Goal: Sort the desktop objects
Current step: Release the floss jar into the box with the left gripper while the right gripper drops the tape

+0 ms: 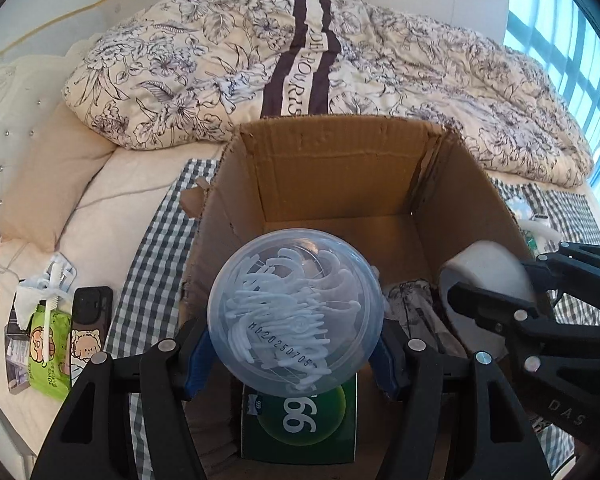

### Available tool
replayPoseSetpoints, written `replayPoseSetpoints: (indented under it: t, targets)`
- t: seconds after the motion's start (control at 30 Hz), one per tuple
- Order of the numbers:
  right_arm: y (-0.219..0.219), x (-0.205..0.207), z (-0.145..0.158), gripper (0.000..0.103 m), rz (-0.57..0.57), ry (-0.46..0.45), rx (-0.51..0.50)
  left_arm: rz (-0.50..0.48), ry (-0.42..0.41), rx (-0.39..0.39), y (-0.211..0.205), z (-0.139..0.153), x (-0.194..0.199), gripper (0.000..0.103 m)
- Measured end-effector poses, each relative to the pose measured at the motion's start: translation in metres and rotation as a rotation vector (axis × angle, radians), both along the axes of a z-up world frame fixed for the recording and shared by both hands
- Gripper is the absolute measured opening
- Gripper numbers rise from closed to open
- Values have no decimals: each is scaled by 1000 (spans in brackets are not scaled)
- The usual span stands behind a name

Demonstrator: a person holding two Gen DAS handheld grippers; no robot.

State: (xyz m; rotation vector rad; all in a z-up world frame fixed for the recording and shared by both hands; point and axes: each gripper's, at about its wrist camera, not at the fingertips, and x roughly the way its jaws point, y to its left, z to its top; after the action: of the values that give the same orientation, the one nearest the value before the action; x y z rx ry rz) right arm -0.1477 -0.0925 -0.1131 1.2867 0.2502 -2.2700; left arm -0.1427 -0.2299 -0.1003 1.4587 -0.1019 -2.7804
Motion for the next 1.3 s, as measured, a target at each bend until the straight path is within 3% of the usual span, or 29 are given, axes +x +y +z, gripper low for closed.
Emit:
replayPoseSetpoints:
  t: [0.03,0.23,0.3,1.07,1.23,1.27,1.3]
  targets:
    - [0,1,-1,49,1,-2,0,0,-7,-1,1,-1,0,66]
    - [1,10,8,54,-7,59,-13,18,15,-10,0,5,3,69]
    - [3,13,14,54,-8,86,-28,34,40,-8,-3,12,5,72]
    - [43,66,102,57,-127,389,-125,68,310,52,-4,91,42,72]
    - [52,82,115,64,-150,425,-139,63,372,54,1,108,59,73]
    - [54,87,119,67,-157,438,-143,64,387,50,1,112,63,73]
    - [56,90,122,78,-163,448,-148,63,400,48,2,116,67,74]
